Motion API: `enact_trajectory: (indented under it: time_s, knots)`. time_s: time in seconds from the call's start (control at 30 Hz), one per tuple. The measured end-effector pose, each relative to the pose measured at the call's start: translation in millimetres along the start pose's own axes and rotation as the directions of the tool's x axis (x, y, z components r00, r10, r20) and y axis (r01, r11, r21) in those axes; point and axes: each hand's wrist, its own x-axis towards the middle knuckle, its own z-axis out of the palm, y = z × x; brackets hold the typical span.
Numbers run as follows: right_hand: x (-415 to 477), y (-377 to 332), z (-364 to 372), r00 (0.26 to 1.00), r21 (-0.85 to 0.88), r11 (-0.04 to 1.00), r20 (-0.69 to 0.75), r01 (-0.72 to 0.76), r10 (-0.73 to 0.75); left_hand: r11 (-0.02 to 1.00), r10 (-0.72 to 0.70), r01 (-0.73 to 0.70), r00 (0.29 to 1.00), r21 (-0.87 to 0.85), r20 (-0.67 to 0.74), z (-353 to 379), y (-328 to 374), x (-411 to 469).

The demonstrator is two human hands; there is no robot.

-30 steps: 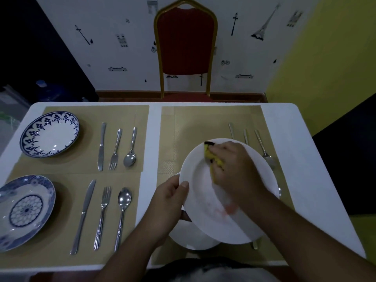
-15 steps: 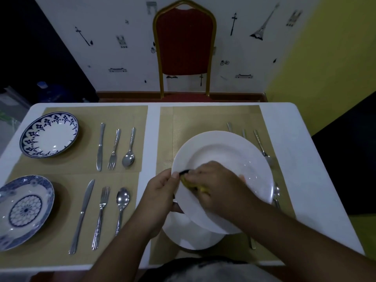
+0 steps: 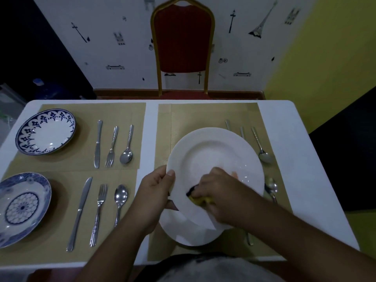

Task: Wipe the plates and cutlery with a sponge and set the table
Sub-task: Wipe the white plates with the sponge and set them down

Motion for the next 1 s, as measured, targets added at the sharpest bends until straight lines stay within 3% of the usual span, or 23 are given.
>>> enact_trajectory:
  time_s: [0.1, 0.2, 0.3, 0.37, 0.43, 0.53, 0.67, 0.8, 0.87, 1.0]
  knots:
    - [-1.6, 2.8, -0.7, 0.998, -0.017, 1.0, 0.052, 0.023, -0.022, 1.0, -0.026, 0.026, 1.0, -0.002, 0.015, 1.9, -5.3, -3.3]
    - [3.8, 6.5, 1.9, 0.998, 0.015, 0.998, -0.017, 0.055, -0.055, 1.0, -0.016, 0.016, 1.0, -0.016, 0.01, 4.0, -3.3, -3.2]
    - [10.0, 11.8, -5.1, 0.946, 0.183, 0.982, -0.323, 0.057, 0.005, 0.999, -0.011, 0.012, 1.0, -0.037, 0.017, 4.1, -0.2, -1.0]
    - [12.1, 11.6, -11.5, 0.84, 0.32, 0.945, -0.528, 0.064, 0.122, 0.998, -0.02, 0.021, 0.999, -0.053, 0.025, 4.8, 1.0, -2.3]
    - [13.9, 11.3, -14.2, 0.768, 0.388, 0.92, -0.604, 0.049, 0.214, 0.997, -0.026, 0.028, 0.999, -0.068, 0.027, 6.3, 1.0, -3.9]
    - [14.0, 14.4, -13.6, 0.839, 0.423, 0.903, -0.464, -0.07, 0.283, 0.995, -0.042, 0.046, 0.998, -0.084, 0.04, 9.2, 0.4, -5.2]
    - [1.5, 18.3, -30.1, 0.975, 0.433, 0.897, -0.143, -0.091, 0.168, 0.995, -0.049, 0.055, 0.996, -0.081, 0.071, 9.7, -1.7, -5.8]
    - [-7.5, 32.2, -46.1, 0.985, 0.297, 0.945, 0.145, -0.137, 0.097, 0.987, -0.083, 0.09, 0.995, -0.134, 0.055, 8.5, -4.7, -5.3]
    - [-6.5, 36.8, -44.4, 0.985, 0.247, 0.962, 0.149, -0.118, 0.083, 0.986, -0.087, 0.095, 0.994, -0.14, 0.06, 8.5, -6.1, -4.8]
    - [-2.8, 36.8, -36.7, 0.999, 0.113, 0.993, -0.024, -0.027, 0.03, 0.99, -0.083, 0.091, 0.994, -0.111, 0.071, 10.1, -10.2, -5.0]
